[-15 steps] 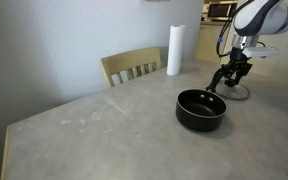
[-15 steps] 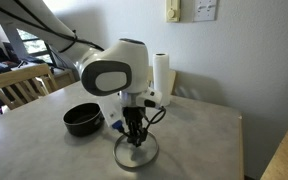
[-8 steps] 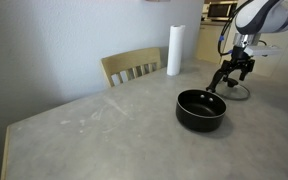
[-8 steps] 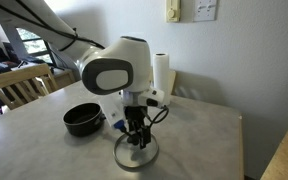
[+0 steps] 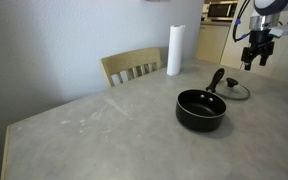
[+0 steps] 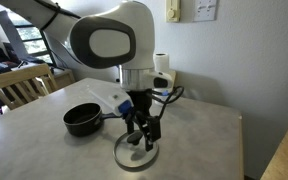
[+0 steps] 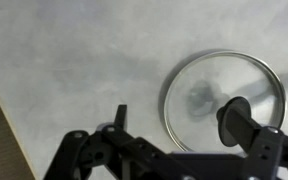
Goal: Remove the lid from the pot and put it on the table
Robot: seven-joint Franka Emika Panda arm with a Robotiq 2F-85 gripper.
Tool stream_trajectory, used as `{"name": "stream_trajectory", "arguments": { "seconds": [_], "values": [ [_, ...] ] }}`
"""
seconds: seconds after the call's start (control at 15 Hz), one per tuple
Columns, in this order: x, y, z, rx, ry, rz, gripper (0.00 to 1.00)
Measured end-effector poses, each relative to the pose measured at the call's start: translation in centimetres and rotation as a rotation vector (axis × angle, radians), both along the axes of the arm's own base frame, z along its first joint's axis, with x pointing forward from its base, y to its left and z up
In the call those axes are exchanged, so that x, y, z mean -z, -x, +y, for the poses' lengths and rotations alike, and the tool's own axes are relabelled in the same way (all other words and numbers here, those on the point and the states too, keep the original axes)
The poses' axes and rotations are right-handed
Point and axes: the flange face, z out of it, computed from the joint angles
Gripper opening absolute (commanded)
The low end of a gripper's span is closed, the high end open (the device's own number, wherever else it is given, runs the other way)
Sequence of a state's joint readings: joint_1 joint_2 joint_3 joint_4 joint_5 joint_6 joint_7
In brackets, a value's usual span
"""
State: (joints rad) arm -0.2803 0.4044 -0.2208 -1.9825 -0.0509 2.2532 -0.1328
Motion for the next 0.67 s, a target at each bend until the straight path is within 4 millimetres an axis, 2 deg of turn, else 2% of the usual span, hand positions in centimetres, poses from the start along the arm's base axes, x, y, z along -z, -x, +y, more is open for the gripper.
{"name": "stream_trajectory", "arguments": {
  "seconds": [0.33,0.67],
  "values": [
    [-4.5,2.8,-1.2,-0.209,0.032,0.097,1.0],
    [-6.7,3.8,-0.2,-0.375,0.026,0.13,1.0]
  ]
}}
